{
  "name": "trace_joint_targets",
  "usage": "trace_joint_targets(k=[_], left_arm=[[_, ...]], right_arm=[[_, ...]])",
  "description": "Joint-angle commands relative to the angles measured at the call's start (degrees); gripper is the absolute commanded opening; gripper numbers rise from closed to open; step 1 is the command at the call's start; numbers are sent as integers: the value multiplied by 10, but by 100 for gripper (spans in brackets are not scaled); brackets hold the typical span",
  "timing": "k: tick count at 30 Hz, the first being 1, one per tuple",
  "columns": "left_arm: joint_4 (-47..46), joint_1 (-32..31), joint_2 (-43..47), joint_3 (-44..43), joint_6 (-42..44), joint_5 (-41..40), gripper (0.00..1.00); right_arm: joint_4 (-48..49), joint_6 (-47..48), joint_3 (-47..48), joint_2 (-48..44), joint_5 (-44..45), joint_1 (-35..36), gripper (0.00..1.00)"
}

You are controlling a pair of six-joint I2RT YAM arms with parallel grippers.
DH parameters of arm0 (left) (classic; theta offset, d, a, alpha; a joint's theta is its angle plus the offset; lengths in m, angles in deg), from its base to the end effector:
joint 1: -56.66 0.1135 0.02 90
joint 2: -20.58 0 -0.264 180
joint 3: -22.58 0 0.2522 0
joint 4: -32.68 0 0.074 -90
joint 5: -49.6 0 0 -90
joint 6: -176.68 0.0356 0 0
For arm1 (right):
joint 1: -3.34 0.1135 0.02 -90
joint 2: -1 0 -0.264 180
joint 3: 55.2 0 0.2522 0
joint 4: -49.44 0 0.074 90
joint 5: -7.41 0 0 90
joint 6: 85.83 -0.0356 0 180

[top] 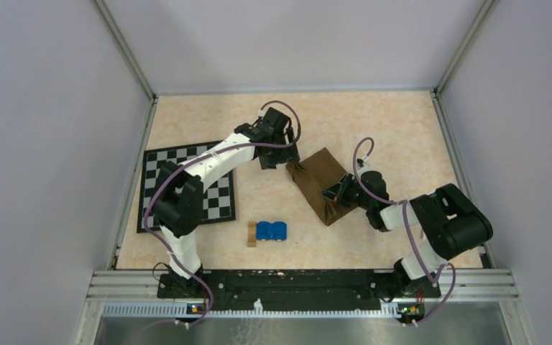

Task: Fold the napkin into a case and place the utensils inside
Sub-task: Fold the lower triangle-folded napkin at the center of the board.

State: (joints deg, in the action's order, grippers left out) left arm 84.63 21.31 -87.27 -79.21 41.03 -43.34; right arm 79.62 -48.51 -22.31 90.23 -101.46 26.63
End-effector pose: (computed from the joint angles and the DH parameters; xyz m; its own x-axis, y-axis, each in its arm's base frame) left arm 0.3353 -0.2356 0.2453 -0.8809 -0.2507 -0.4014 -0.1063 0.9313 -0.3484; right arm 0.2277 0.1106 0.1201 -0.7551 0.4942 -0.4308 -0.0664 0.5960 0.8002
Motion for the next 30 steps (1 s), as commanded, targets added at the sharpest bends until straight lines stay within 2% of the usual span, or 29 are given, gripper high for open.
trace_joint_targets(k=[1, 4, 7, 12, 18, 20, 23, 30], left_arm=[[-106, 1, 40, 49, 45, 65, 79], [-144, 3, 47, 75, 45, 84, 75], [-170, 12, 38, 85, 47, 114, 63], [-201, 24, 12, 83, 38, 149, 35], [-219, 28, -35, 56, 34, 169, 22], [-229, 29, -50, 45, 33, 175, 21], [-266, 29, -66, 40, 32, 203, 28], [-280, 30, -125, 3, 27, 239, 28]], right_arm=[[8, 3, -9, -18, 27, -12, 0], [2, 8, -8, -17, 32, -15, 0], [-2, 15, -5, -16, 34, -23, 0], [-6, 28, 4, -3, 30, -31, 0], [4, 27, 2, 9, 19, -51, 0], [8, 25, 2, 15, 15, -56, 0], [8, 27, 5, 25, 13, -60, 0], [5, 70, 25, 30, -44, -61, 0]])
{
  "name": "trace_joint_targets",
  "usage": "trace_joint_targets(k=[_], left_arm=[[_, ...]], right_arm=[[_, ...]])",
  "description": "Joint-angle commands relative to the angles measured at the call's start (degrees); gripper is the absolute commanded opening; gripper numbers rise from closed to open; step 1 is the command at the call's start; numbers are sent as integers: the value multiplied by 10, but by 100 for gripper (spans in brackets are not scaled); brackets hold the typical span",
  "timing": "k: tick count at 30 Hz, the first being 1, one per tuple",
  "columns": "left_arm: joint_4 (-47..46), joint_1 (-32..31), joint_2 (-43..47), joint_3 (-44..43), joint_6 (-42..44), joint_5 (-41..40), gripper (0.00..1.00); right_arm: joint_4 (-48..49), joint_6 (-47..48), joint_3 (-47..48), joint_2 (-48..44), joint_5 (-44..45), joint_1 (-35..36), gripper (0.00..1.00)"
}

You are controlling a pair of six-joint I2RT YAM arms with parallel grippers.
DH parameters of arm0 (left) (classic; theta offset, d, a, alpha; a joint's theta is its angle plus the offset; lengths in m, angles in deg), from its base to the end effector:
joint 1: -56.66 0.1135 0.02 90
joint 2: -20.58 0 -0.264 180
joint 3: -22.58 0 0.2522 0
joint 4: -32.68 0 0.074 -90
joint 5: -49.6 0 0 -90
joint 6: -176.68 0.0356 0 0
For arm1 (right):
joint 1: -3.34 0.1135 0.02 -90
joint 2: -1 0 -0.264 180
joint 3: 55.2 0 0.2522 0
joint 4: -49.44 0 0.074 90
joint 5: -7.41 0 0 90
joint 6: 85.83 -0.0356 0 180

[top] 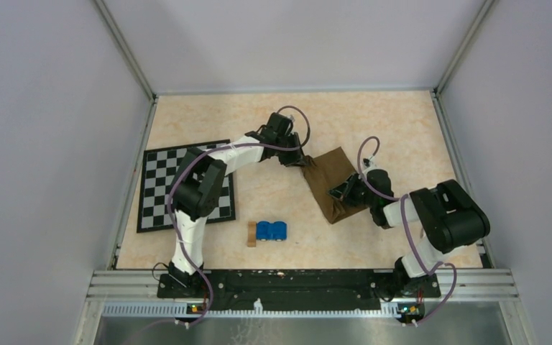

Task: Fold the napkin into a case and place the utensils inside
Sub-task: Fold the lower triangle-folded napkin at the center of the board.

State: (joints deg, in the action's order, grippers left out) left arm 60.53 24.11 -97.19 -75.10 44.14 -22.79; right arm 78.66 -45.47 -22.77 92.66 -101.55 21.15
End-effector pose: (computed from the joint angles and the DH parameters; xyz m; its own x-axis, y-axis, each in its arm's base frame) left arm 0.3753 -0.2524 0.1803 -0.9233 -0.1751 -0.3417 0.0806 0.7817 -0.6184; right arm 0.2344 0.0874 0.1068 -0.7329 0.5215 -0.4369 0.0021 0.6439 0.7651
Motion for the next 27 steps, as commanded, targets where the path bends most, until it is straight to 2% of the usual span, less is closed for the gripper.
trace_joint_targets(k=[1, 3, 5, 9, 12, 18, 27], left_arm=[[-39, 2, -33, -42, -6, 37, 27], [-41, 0, -41, -45, -6, 42, 27], [-43, -1, -41, -43, -5, 41, 27], [-39, -1, -47, -47, 5, 47, 27], [-39, -1, -51, -48, 6, 51, 27], [-32, 0, -51, -49, 18, 53, 27], [-30, 2, -54, -53, 23, 59, 27]], right_arm=[[14, 44, 33, 4, -53, -7, 2], [9, 58, 41, -2, -71, -6, 10], [-19, 81, 56, -14, -77, -6, 24], [-63, 125, 93, -37, -58, -7, 46], [-91, 147, 136, -26, -40, -6, 57], [-95, 170, 218, 35, -22, -6, 59], [-109, 179, 302, 121, -30, 2, 50]])
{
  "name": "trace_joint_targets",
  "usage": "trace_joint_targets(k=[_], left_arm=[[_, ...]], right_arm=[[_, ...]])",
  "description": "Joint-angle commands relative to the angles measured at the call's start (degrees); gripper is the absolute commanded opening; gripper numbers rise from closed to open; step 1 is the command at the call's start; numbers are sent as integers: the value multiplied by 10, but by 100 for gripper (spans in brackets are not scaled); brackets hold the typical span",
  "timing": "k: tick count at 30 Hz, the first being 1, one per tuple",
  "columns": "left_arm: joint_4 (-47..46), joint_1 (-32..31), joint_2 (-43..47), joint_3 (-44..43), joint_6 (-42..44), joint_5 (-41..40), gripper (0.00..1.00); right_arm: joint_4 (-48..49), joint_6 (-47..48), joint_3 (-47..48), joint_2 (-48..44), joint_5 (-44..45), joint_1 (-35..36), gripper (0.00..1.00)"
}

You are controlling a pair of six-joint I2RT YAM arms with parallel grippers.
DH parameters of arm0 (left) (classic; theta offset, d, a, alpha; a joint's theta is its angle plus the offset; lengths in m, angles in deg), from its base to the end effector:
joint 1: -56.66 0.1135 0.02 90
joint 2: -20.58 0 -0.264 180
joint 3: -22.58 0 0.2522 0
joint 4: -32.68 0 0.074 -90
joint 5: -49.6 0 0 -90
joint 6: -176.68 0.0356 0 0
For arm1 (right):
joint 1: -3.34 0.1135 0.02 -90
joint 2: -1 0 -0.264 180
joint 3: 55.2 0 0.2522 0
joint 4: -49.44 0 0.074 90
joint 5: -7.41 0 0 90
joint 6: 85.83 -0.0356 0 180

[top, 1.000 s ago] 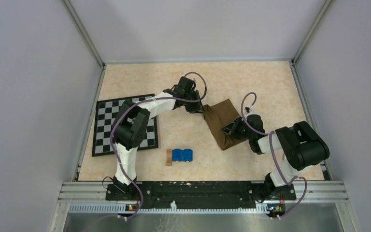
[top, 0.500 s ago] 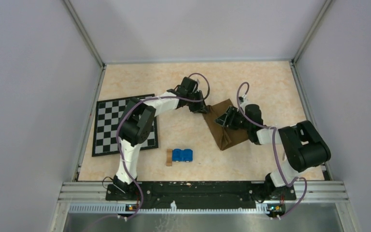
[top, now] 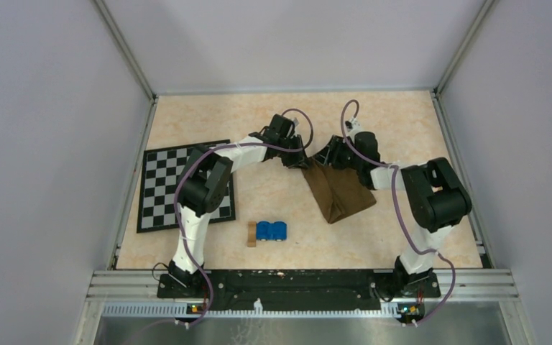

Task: Fold the napkin into a case and place the utensils inside
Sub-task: Fold the lower triangle-folded napkin at the center of the board.

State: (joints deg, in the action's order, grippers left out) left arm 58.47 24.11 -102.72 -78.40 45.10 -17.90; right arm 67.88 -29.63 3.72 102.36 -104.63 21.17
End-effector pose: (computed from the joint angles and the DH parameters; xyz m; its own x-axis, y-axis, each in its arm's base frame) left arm 0.3885 -0.2642 0.1588 -0.9422 -0.1260 -0.3104 0.1165 0.7455 -0.6562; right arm 0.3347 0.1217 0.1586 -0.6612 0.3290 -0.6742 -0.2916 0.7153 0.6350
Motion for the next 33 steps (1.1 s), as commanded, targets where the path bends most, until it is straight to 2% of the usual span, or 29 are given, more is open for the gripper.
trace_joint_targets(k=[1, 11, 13, 18, 21, 27, 33], left_arm=[[-9, 3, 1, -20, 14, 10, 27], [-9, 4, 6, -20, 16, 14, 26], [-9, 4, 9, -20, 16, 15, 26], [-7, 6, 31, -14, 21, 17, 29], [-9, 12, 56, 1, 21, 16, 34], [-44, 36, 92, 44, 5, 30, 35], [-85, 43, 63, 30, -20, 73, 26]], right_arm=[[-2, 20, 41, 31, 0, 3, 49], [-6, 19, 69, 72, 1, 17, 36], [-4, 15, 71, 73, 0, 18, 28], [-14, 3, 72, 54, 4, 15, 0], [-26, -10, 77, 43, -6, 7, 0], [-42, -15, 80, 37, -15, -6, 0], [-43, -13, 81, 44, -11, -8, 0]])
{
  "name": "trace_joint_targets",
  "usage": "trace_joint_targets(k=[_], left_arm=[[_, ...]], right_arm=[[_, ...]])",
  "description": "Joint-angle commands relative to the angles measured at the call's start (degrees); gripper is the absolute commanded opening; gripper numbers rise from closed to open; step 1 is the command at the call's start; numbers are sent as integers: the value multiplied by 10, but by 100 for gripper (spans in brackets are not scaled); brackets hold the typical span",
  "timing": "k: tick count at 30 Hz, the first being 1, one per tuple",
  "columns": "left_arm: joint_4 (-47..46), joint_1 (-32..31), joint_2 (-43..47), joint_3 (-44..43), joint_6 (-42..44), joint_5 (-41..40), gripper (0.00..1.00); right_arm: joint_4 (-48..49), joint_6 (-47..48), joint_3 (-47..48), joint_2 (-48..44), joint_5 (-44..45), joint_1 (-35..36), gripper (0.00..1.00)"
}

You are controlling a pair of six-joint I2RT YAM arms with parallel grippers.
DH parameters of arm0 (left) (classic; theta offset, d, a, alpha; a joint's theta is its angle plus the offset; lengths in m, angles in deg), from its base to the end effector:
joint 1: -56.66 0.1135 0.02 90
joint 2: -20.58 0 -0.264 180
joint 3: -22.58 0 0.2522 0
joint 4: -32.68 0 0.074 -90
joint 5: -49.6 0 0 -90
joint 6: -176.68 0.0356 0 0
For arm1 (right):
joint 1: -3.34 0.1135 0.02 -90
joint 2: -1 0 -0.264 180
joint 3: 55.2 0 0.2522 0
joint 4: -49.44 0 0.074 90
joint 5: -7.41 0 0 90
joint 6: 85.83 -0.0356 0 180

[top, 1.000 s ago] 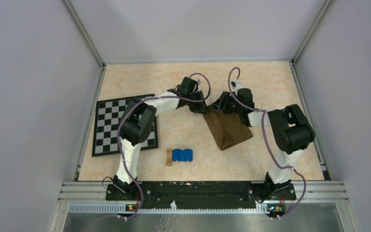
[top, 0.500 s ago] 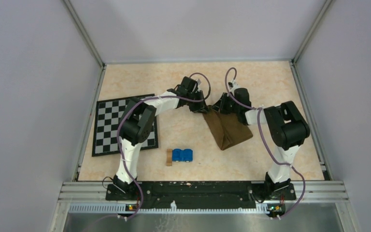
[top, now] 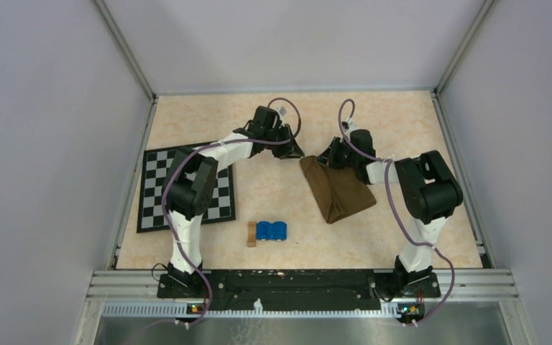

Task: Fold the napkin into a case and place the utensils inside
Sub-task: Fold the lower triangle-folded napkin at the center of the board.

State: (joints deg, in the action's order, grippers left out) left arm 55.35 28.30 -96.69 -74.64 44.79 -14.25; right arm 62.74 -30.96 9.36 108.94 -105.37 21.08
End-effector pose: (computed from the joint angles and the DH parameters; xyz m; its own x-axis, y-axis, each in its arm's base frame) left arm 0.3936 -0.2303 0.1898 -0.9194 -0.1848 -0.3473 0.1309 0.6887 -0.7131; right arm 0.3549 0.1280 0.1379 -0.7357 0.3217 -0.5960 -0.2161 0.7226 0.6567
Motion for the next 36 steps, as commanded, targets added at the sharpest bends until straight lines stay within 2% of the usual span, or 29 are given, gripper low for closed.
trace_joint_targets(k=[1, 8, 20, 23, 24, 26, 28, 30, 32, 36], left_arm=[[-63, 1, -6, -9, -22, 45, 24], [-106, -4, -50, -25, -41, 72, 16], [-114, -6, -103, -38, -50, 52, 14], [-107, -5, -118, -47, -58, 38, 12], [-100, -5, -121, -50, -59, 29, 9], [-93, -6, -125, -48, -60, 16, 8], [-74, -6, -128, -45, -59, 6, 6], [-73, -6, -129, -40, -61, 7, 5], [-77, -6, -127, -31, -64, 6, 5], [-85, -7, -126, -17, -72, 8, 4]], right_arm=[[8, 1, 25, -19, -3, -7, 0], [1, 9, 35, -5, -2, -12, 0], [-5, 12, 60, 20, -16, -12, 0], [-45, 21, 83, 24, -12, -12, 0], [-82, 26, 98, 21, -7, -12, 6], [-163, 37, 120, -6, 12, -12, 29], [-274, 59, 135, -45, 25, -11, 47], [-347, 88, 128, -94, 39, -2, 55], [-380, 118, 94, -155, 58, 16, 60], [-388, 128, 33, -237, 13, 63, 62]])
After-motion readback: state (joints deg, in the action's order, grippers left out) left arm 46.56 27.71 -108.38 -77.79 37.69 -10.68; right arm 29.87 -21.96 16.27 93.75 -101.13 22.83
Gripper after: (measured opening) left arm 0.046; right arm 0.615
